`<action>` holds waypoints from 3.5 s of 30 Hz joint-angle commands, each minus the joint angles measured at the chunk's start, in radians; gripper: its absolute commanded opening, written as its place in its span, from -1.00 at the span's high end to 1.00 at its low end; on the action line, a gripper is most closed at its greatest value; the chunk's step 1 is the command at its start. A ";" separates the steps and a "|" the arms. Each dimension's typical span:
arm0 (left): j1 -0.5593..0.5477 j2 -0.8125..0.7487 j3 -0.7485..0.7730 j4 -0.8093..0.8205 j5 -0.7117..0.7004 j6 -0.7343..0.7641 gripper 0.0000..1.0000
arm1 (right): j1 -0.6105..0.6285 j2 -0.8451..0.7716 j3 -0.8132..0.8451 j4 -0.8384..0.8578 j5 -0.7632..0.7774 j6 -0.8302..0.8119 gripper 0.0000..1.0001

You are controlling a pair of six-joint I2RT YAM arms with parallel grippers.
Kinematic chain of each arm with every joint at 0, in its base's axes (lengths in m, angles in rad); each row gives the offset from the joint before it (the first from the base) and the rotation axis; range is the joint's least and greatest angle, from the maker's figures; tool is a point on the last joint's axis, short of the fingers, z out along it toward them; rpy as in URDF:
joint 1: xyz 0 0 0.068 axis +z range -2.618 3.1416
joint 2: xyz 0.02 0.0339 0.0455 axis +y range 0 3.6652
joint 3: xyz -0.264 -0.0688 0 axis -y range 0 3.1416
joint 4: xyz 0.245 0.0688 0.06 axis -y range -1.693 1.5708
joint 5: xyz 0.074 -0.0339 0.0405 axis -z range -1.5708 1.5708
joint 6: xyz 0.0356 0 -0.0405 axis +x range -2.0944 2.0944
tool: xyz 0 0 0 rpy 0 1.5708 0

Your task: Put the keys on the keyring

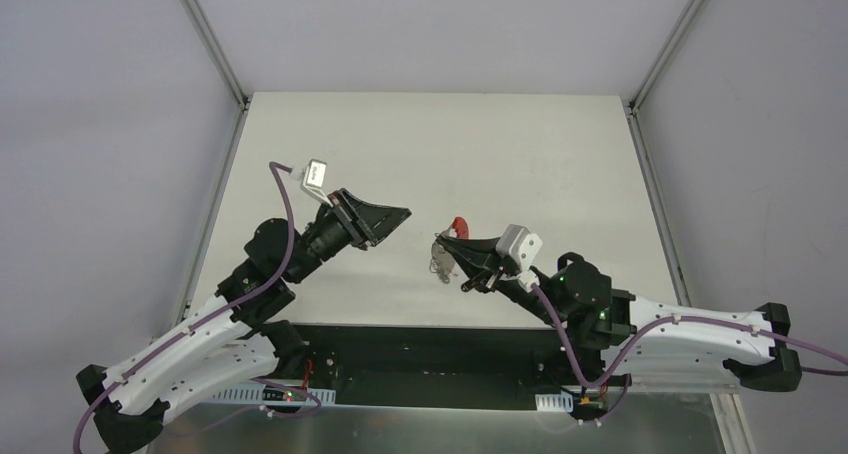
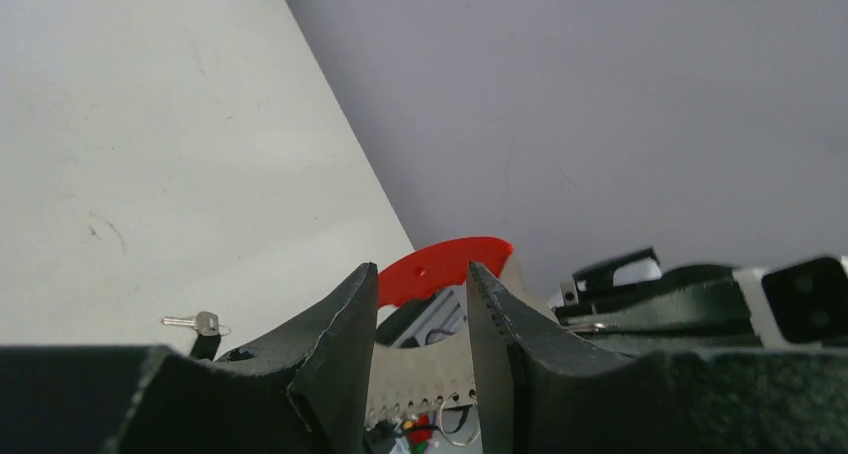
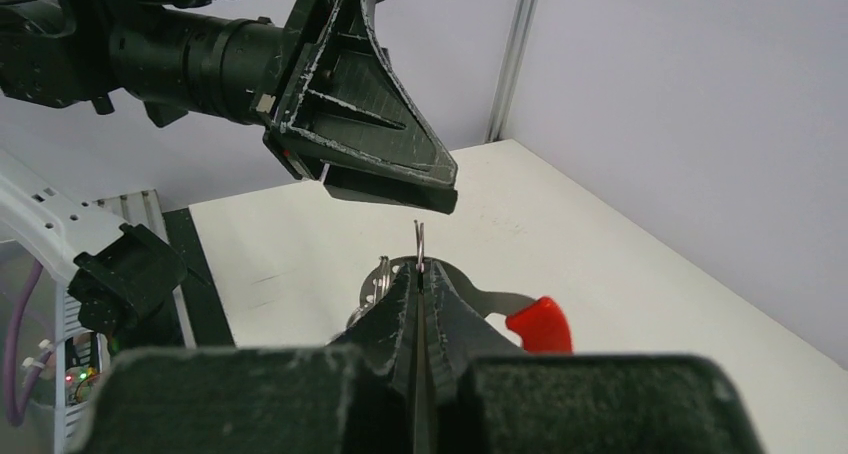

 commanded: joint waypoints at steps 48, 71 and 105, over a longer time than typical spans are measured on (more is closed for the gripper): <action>0.003 0.062 0.084 0.524 0.820 0.345 0.50 | 0.003 0.040 0.332 -0.258 -0.290 0.443 1.00; 0.002 0.084 0.089 0.524 0.829 0.339 0.67 | 0.003 0.046 0.324 -0.193 -0.312 0.428 1.00; 0.003 0.133 0.103 0.434 0.839 0.337 1.00 | 0.003 0.037 0.483 -0.796 -0.314 0.286 0.09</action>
